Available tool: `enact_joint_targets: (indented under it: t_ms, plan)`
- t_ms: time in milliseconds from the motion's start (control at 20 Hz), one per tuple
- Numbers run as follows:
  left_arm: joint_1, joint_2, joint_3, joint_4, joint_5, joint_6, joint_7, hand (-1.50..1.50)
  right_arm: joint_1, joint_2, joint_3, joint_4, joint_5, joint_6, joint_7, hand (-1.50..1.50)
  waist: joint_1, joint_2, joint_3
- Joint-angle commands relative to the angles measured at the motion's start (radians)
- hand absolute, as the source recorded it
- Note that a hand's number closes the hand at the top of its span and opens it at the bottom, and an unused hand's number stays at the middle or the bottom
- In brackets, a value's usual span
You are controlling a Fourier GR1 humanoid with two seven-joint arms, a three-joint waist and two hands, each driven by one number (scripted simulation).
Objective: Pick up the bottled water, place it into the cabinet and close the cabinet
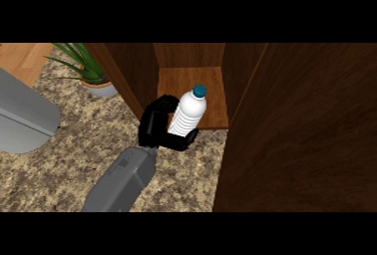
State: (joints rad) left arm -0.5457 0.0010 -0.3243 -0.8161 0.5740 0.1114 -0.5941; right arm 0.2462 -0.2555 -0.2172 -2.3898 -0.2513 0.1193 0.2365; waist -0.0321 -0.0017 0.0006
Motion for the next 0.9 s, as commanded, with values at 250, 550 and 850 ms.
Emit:
enact_joint_targets:
  t_ms: [250, 550, 850]
  plan:
    - [-0.205, -0.001, -0.099, 0.018, 0.125, 0.165, 0.081, 1.5, 0.023, -0.032, -0.203, 0.038, -0.322, 0.125, -0.017, -1.5, -0.005, 0.002, 0.0]
    - [-0.389, -0.001, -0.167, 0.109, 0.245, 0.321, 0.102, 1.5, 0.058, -0.052, -0.303, 0.058, -0.424, 0.188, -0.029, -1.5, -0.029, 0.005, 0.0]
    - [-0.506, -0.001, -0.16, 0.358, 0.278, 0.277, 0.072, 1.5, -0.002, -0.068, -0.313, 0.129, -0.425, 0.21, -0.038, -1.5, -0.035, 0.016, 0.0]
